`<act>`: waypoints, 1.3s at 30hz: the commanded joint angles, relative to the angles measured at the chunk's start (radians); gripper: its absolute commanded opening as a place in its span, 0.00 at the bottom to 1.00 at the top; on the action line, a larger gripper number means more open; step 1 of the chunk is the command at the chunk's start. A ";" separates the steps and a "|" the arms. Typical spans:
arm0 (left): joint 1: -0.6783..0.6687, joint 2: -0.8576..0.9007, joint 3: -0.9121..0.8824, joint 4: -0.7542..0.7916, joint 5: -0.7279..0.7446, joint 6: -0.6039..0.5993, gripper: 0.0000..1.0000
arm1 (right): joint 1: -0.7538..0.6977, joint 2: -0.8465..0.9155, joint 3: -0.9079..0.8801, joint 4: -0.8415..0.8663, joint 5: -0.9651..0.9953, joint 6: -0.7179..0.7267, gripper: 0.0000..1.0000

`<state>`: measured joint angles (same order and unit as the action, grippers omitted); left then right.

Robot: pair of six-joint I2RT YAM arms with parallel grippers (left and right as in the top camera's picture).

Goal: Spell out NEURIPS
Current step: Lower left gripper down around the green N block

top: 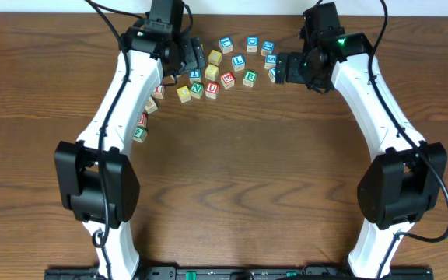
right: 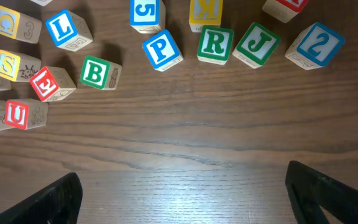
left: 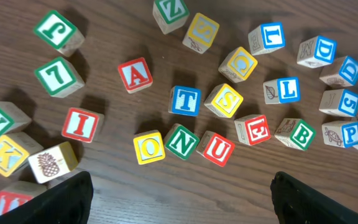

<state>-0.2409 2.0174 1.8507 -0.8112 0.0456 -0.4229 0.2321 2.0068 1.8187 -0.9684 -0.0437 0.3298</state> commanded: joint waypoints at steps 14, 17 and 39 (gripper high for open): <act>-0.041 0.108 -0.011 0.029 -0.016 0.015 0.79 | 0.002 0.008 0.018 -0.004 0.015 0.006 0.99; -0.042 0.120 -0.011 0.032 -0.016 0.082 0.78 | 0.003 0.008 0.018 -0.005 0.015 0.006 0.99; -0.042 0.154 -0.014 0.055 -0.009 0.352 0.71 | 0.005 0.008 0.018 -0.005 0.015 0.006 0.99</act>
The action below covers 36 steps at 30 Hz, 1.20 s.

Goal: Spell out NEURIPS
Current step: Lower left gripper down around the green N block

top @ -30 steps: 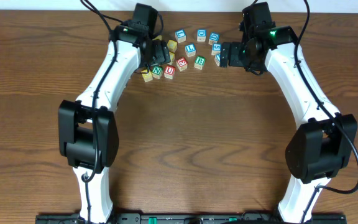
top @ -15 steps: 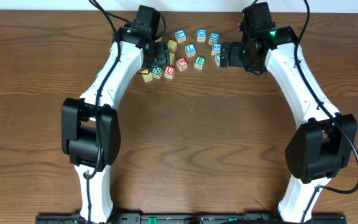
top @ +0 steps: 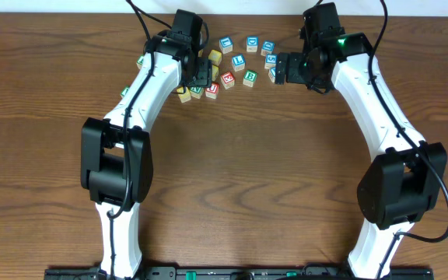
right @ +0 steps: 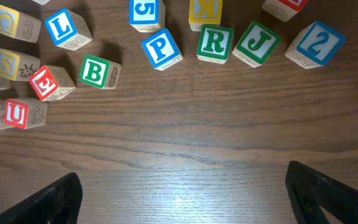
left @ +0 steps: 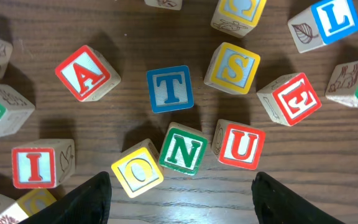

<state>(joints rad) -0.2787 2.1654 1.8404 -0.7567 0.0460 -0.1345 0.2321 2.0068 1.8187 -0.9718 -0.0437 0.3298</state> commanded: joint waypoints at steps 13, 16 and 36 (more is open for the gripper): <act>-0.004 0.006 -0.004 0.000 -0.005 0.090 0.72 | 0.005 0.008 0.018 -0.001 0.015 0.006 0.99; -0.005 0.006 -0.004 0.000 -0.005 0.090 0.70 | 0.005 0.008 0.018 -0.001 0.015 0.006 0.99; -0.005 0.024 -0.004 0.045 0.032 0.142 0.69 | 0.005 0.008 0.018 -0.001 0.015 0.006 0.99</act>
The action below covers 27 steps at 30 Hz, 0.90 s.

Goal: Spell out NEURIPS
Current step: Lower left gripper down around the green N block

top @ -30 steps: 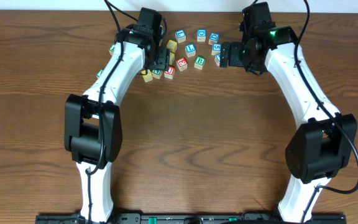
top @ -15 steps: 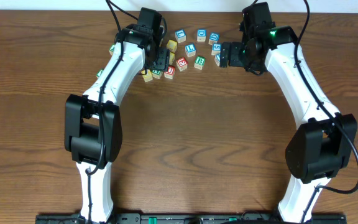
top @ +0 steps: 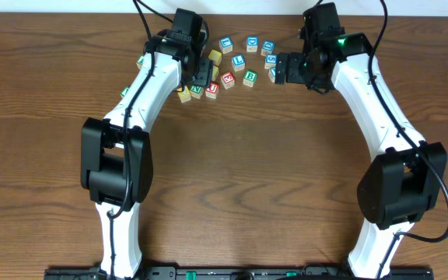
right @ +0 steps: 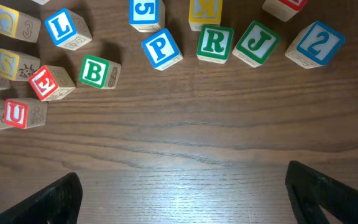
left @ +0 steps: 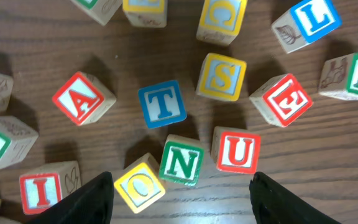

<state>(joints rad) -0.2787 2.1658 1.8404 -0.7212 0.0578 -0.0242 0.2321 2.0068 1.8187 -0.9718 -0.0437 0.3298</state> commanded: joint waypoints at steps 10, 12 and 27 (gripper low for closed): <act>-0.004 0.098 -0.004 0.032 0.020 0.040 0.64 | 0.005 0.008 0.018 -0.001 0.015 0.006 0.99; -0.004 0.100 -0.004 0.038 0.020 0.040 0.65 | 0.005 0.008 0.018 -0.001 0.015 0.006 0.99; -0.004 0.154 -0.004 0.065 0.021 0.040 0.65 | 0.007 0.008 0.018 -0.001 0.015 0.006 0.99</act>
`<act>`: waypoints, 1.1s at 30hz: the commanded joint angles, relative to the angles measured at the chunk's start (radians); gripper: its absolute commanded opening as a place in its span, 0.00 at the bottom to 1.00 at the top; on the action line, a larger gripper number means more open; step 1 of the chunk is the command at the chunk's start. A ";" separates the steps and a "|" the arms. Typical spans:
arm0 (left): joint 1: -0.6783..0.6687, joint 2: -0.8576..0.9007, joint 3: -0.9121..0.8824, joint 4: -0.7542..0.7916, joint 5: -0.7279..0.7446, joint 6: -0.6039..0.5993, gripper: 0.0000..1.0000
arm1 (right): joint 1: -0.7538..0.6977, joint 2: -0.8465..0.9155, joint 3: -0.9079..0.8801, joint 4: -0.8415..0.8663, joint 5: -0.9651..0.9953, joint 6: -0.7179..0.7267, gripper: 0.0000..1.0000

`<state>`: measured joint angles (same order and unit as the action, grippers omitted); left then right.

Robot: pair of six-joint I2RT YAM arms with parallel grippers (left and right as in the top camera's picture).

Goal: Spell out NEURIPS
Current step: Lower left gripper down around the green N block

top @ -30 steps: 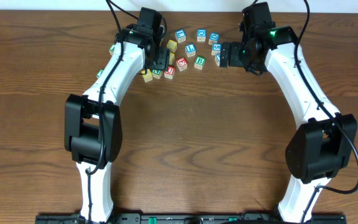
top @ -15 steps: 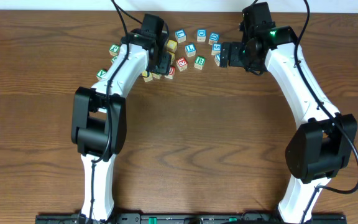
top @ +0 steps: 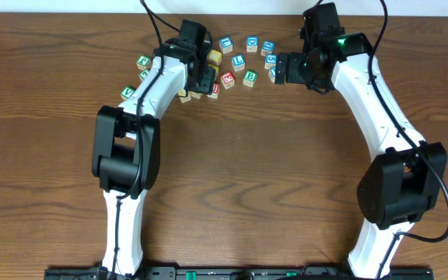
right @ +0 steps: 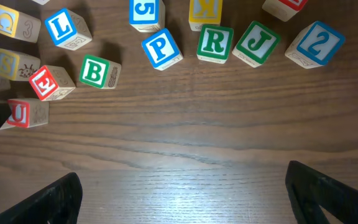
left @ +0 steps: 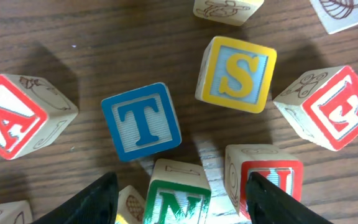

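Note:
Lettered wooden blocks lie scattered at the table's far side. In the left wrist view my left gripper [left: 178, 202] is open low over the green N block [left: 178, 198], its fingers either side of it. The red U block [left: 266, 180] and a yellow block [left: 129, 208] flank N; blue T [left: 141, 121], yellow S [left: 238, 73], red E [left: 331, 106] and red A [left: 17, 121] lie beyond. My right gripper [right: 182, 186] is open over bare wood, nothing between its fingers, short of blue P [right: 161, 48], green R [right: 215, 42], red E [right: 50, 83], red U [right: 23, 113].
Other blocks sit around: green B [right: 96, 72], green J [right: 258, 42], blue 2 [right: 319, 43], blue L [right: 67, 28], blue 5 [right: 146, 12]. Green blocks [top: 141, 62] lie left of the cluster. The wooden table [top: 247, 171] spreads toward the front.
My left gripper has dropped closer to the blocks; the N block now sits between its fingers at the view's bottom edge. Its finger shows at the right wrist view's left edge. The right arm is unchanged.
My left gripper was open high over the left of the cluster, with many blocks in view. Then it stood lower and nearer, centred above O, N and U. It stayed there, and now it is down around N. The right gripper stayed open and still.

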<state>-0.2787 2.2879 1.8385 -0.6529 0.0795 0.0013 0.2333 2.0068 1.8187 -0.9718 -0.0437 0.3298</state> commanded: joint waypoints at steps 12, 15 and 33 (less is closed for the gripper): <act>-0.004 0.031 -0.002 -0.008 -0.002 0.040 0.58 | 0.006 0.008 0.018 -0.001 0.015 0.006 0.99; -0.003 0.030 -0.002 -0.011 -0.002 0.040 0.58 | 0.006 0.008 0.018 -0.001 0.015 0.006 0.99; -0.001 -0.059 0.003 -0.024 -0.001 0.039 0.58 | 0.007 0.008 0.018 -0.001 0.015 0.006 0.99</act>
<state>-0.2787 2.2642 1.8385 -0.6731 0.0799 0.0273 0.2333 2.0068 1.8187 -0.9718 -0.0437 0.3298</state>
